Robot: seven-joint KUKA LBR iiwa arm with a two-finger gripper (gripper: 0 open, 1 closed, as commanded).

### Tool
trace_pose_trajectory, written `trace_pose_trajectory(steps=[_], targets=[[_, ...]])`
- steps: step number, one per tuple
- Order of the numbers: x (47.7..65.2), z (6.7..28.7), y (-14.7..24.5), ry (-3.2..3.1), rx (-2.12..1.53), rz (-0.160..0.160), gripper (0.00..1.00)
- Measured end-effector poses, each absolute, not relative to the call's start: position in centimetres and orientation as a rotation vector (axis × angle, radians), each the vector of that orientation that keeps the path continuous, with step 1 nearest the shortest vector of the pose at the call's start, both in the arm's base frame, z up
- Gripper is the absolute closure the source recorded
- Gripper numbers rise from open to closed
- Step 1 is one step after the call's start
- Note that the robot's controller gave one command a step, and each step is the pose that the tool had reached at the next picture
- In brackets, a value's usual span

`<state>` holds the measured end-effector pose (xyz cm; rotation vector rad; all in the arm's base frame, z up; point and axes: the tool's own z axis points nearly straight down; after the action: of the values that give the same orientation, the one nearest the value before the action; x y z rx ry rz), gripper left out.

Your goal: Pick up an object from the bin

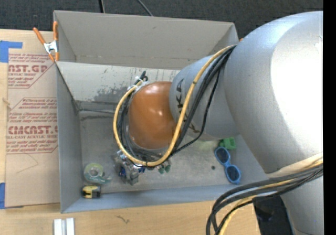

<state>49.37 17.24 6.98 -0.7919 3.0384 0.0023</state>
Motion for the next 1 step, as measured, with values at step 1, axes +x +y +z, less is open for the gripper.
trace_pose_trajectory(steps=[1], targets=[[49.95, 8.41, 4.10, 3.079, -0.630, -0.005, 1.00]])
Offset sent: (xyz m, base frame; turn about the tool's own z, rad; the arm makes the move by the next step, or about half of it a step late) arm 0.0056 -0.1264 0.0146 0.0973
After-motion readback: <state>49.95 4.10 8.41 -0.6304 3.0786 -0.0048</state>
